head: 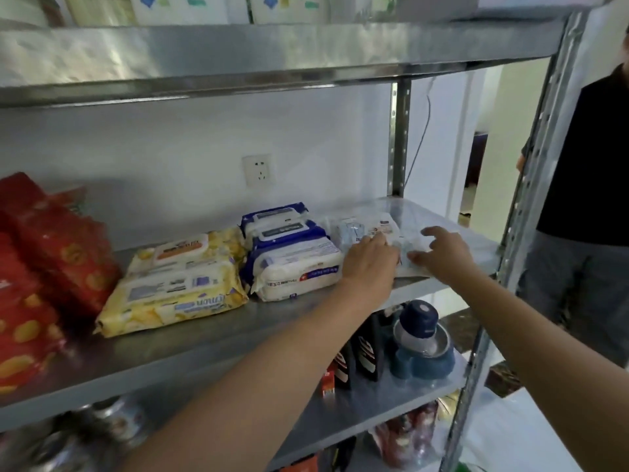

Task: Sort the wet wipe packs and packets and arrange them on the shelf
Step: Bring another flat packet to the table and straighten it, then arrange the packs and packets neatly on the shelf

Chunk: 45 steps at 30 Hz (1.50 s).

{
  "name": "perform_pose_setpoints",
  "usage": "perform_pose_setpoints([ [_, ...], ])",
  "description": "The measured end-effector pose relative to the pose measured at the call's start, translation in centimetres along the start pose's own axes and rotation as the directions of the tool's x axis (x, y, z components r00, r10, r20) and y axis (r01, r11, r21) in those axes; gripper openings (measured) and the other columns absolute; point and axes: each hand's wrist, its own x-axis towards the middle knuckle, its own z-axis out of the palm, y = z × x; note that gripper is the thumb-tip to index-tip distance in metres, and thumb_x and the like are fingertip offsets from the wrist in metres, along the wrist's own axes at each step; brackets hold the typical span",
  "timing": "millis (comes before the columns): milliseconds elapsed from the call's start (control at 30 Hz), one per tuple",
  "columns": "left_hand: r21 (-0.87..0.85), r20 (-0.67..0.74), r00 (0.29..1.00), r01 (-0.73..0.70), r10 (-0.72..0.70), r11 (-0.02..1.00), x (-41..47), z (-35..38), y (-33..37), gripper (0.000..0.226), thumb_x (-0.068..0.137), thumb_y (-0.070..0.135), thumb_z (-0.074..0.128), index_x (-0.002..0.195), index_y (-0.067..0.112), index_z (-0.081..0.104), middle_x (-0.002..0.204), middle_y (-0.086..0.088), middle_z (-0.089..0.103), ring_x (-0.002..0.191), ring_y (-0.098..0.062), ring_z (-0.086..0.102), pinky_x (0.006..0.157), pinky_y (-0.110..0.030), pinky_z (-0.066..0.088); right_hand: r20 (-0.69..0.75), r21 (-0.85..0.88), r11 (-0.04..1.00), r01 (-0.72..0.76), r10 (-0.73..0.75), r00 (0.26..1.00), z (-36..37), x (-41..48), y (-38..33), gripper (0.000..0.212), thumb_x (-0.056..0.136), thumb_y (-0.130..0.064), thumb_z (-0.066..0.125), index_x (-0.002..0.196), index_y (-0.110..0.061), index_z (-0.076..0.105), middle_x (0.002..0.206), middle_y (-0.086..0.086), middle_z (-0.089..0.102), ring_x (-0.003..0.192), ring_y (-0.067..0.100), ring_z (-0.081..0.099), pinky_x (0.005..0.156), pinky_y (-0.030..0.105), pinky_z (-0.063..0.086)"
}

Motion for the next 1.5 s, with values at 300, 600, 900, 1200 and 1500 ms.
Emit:
perform_pose_setpoints([
  [300, -0.159, -0.041, 0.998, -0.042, 0.036, 0.986, -1.1, -1.2, -1.9, 0.03, 0.086, 0.014, 0.07, 0.116, 0.016, 0.07, 0.117, -0.008, 0.065, 0.107, -0.027, 0.06, 0.088, -0.041, 0.052, -0.122, 0.078, 0.967, 0.241, -0.231, 0.965, 1.1, 0.4, -5.0, 0.038, 0.087, -0.025, 0.072, 0.124, -0.02, 0.062, 0.111, 0.007, 0.063, 0.099, 0.026, 0.059, 0.086, 0.036, 0.047],
  [600, -0.221, -0.131, 0.984, 0.092, -0.123, 0.971, -8.8, -6.4, -11.8, 0.028, 0.09, 0.018, 0.068, 0.117, 0.019, 0.07, 0.117, -0.002, 0.067, 0.107, -0.018, 0.06, 0.091, -0.036, 0.051, -0.115, 0.371, 0.826, 0.423, -0.411, 0.904, 7.5, -4.5, -16.1, 0.031, 0.093, -0.021, 0.066, 0.123, -0.017, 0.061, 0.108, 0.004, 0.065, 0.093, 0.017, 0.06, 0.082, 0.03, 0.048],
  [900, -0.189, -0.136, 0.898, 0.391, -0.418, 0.901, -16.8, -11.8, -25.1, 0.026, 0.088, 0.012, 0.069, 0.112, 0.02, 0.071, 0.118, -0.005, 0.063, 0.112, -0.023, 0.057, 0.097, -0.04, 0.046, 0.137, 0.306, 0.669, 0.677, -0.735, 0.664, 13.2, -9.4, -23.7, 0.042, 0.093, -0.026, 0.065, 0.134, -0.025, 0.055, 0.133, 0.0, 0.052, 0.109, 0.006, 0.05, 0.093, 0.022, 0.04],
  [1200, 0.209, 0.431, 0.833, 0.282, -0.347, 0.936, -18.2, -11.0, -27.3, 0.113, 0.063, 0.073, 0.073, 0.153, 0.028, 0.021, 0.154, -0.007, 0.033, 0.138, -0.028, 0.036, 0.107, -0.043, 0.039, 0.631, -0.051, 0.56, 0.827, -0.623, 0.462, 14.5, -10.8, -25.2, 0.078, 0.083, -0.062, 0.064, 0.148, -0.029, 0.037, 0.146, -0.002, 0.045, 0.13, 0.02, 0.045, 0.104, 0.034, 0.038],
  [1500, -0.065, 0.61, 0.736, 0.416, -0.294, 0.907, -17.3, -14.9, -27.6, 0.053, 0.078, 0.056, 0.072, 0.121, 0.026, 0.064, 0.113, 0.006, 0.066, 0.097, -0.014, 0.063, 0.089, -0.035, 0.052, 0.829, -0.026, 0.587, 0.809, -0.44, 0.345, 11.6, -11.3, -26.6, 0.075, 0.079, -0.063, 0.067, 0.145, -0.035, 0.042, 0.137, -0.011, 0.051, 0.121, 0.014, 0.05, 0.099, 0.031, 0.041],
])
